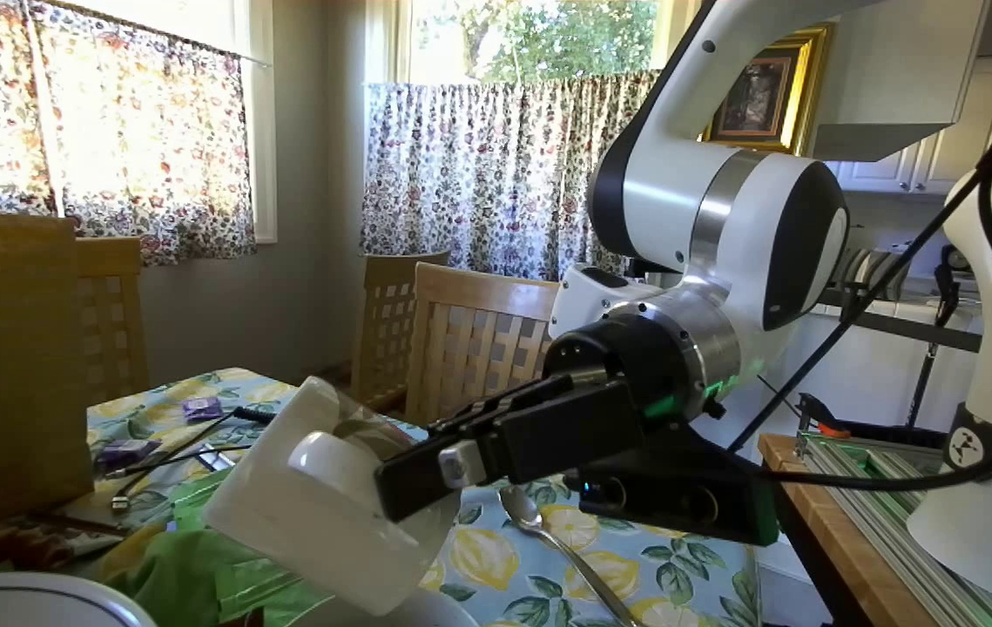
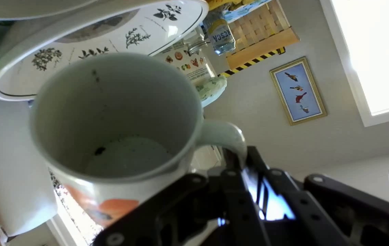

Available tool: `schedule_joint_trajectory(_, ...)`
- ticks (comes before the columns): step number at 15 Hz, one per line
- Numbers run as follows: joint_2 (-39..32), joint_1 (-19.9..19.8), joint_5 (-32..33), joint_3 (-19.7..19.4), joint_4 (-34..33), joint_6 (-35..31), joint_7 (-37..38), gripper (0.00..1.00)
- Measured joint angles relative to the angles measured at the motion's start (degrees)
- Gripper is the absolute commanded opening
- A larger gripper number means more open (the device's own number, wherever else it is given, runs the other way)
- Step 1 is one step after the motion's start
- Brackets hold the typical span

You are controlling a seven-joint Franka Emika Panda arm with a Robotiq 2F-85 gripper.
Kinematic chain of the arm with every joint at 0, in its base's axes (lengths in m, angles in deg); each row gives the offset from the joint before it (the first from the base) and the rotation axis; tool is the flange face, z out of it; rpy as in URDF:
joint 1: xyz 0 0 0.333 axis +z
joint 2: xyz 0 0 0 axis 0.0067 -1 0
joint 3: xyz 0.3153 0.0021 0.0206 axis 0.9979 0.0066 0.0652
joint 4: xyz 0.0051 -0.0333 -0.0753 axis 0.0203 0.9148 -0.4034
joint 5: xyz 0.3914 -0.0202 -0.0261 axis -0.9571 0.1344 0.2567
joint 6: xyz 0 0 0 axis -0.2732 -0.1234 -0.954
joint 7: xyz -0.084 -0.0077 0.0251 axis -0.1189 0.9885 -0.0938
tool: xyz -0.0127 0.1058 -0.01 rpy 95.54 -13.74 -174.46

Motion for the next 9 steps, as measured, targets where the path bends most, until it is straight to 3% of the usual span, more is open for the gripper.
schedule_joint_trajectory(9,-0.1,1.1,0.1,0.7,-0.3,-3.5,-4.0,0.03)
